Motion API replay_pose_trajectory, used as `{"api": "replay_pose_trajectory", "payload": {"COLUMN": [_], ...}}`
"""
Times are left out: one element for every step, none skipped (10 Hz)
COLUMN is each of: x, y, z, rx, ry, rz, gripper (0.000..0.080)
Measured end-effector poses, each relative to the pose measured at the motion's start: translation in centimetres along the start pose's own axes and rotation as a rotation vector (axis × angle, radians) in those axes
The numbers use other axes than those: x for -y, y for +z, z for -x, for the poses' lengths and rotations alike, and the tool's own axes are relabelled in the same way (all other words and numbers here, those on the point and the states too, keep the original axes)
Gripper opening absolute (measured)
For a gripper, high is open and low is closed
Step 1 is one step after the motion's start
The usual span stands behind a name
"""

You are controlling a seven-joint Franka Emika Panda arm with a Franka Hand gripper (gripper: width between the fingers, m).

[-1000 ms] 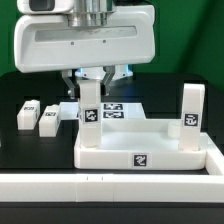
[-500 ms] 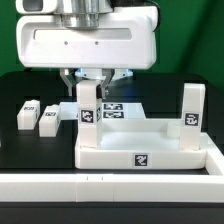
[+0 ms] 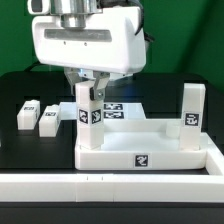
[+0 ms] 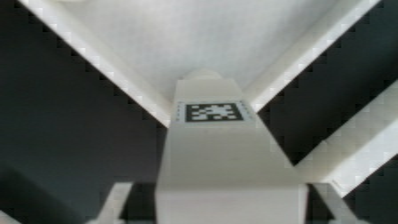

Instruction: Assemble desk

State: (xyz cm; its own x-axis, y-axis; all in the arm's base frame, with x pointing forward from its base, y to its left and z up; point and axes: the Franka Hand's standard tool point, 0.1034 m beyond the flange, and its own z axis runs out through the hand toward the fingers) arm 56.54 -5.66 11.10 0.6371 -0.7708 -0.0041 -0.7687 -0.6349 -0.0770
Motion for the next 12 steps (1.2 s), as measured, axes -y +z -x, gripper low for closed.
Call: {"api": "replay_pose_trajectory", "payload": {"x": [0.03,0.03,0.02,0.06,0.08,0.09,0.13,0.22,0.39,0.54,0.53,0.55], "y": [0.01,0.05,0.05,0.05,0.06,0.09,0.11,0.13,0.17,0.24,0.26,0.27], "z": [0.02,0.01,0.01,0.05,0.07,0.11,0.16,0.25,0.43,0.6,0.6,0.62], "rx": [0.0,0.0,0.0,0.0,0.0,0.0,0.001,0.001,0.002,0.003,0.003,0.003], "ry": [0.045,0.092,0.072,0.069,0.033,-0.014,-0.105,-0.207,-0.296,-0.361,-0.468,-0.547], "rz": [-0.001,-0.001,-0.001,-0.001,-0.001,0.0,0.0,0.001,0.0,-0.001,0.0,-0.001], "gripper": [0.029,0.029,0.029,0.029,0.0528,0.0528,0.0611,0.0642,0.0642,0.0647,0.0647,0.0649]}}
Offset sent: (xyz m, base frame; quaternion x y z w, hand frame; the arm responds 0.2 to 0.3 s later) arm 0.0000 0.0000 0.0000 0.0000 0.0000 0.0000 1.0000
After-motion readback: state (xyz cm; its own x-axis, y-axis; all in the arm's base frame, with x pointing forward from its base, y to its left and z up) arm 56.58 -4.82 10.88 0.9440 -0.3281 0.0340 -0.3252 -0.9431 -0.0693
